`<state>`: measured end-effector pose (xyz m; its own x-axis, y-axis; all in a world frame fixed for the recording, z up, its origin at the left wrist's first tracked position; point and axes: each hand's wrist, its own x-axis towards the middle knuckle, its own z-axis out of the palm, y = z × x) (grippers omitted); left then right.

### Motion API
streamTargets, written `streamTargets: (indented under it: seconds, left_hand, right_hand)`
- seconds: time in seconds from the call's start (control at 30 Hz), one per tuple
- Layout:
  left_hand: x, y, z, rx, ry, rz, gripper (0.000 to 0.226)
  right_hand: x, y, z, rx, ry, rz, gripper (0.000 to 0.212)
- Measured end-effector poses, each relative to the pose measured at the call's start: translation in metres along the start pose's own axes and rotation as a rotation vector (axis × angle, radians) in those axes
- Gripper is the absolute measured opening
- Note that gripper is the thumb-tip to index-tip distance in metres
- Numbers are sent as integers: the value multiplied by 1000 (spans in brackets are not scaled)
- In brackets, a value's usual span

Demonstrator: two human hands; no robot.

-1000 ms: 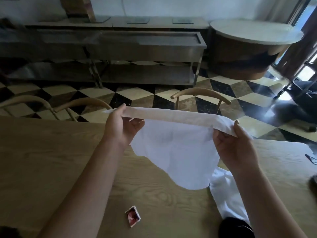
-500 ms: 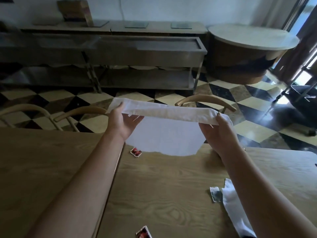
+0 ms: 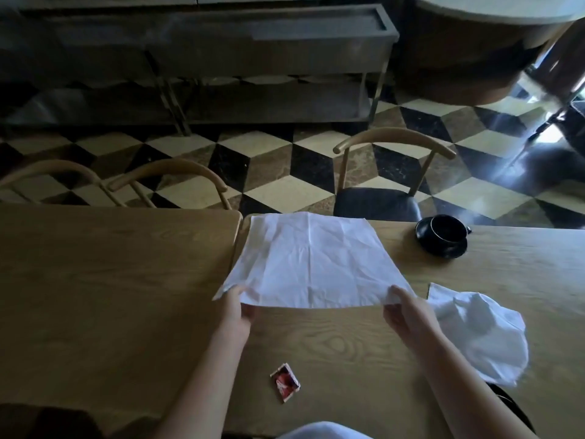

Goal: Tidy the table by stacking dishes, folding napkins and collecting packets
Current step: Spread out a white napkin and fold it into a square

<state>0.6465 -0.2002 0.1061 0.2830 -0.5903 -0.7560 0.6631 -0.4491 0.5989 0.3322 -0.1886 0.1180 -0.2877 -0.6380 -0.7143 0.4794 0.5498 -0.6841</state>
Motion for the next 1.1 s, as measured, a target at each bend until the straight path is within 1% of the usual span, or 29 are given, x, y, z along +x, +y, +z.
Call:
streamTargets:
  seconds: [0.03,0.1,0.2,0.3,0.43,0.5,0.57,0.7,0.8,0.87,0.93,1.0,1.03,1.1]
  left_hand:
    - [5,-14,-13,25,47,-33,22]
    - [13,-38,-38,72,127,-92,13]
    - [20,-66,-77,157,206,-195,8]
    - [23,-87,-108,193,251,-249,9]
    - [24,-103,-135,256,331,-252,19]
    - [25,-109,-147,295,353,-261,17]
    - [25,-115,-159,353,366,-267,10]
    - [22,-126,-176,413,352,-262,7]
    - [21,-124,-180,366,335,-270,5]
    - [21,-119,-177,331,320,-242,8]
    - [21,-109,-170,317,289,-180,12]
    - [18,-97,-158,298,235,-94,17]
    - [17,-89,-151,283,207,-47,23]
    - [17,-74,-138,268,158,44,35]
  right_hand:
    - [3,12,-9,-19,13,35,13]
    - [9,35,-28,-55,45,98,16]
    - [18,72,-55,-167,80,171,23]
    - [19,109,-83,-262,100,253,16]
    - [12,144,-111,-366,135,331,9]
    - [9,155,-121,-368,162,351,4]
    - [7,162,-129,-376,179,363,5]
    - [4,161,-134,-356,212,356,6]
    - [4,156,-129,-354,218,348,6]
    - [4,151,-125,-337,209,318,3]
    - [3,141,-118,-317,197,263,3]
    - [1,128,-110,-309,173,174,17]
    - [-1,120,-105,-306,167,118,24]
    - [-4,103,-95,-307,188,8,27]
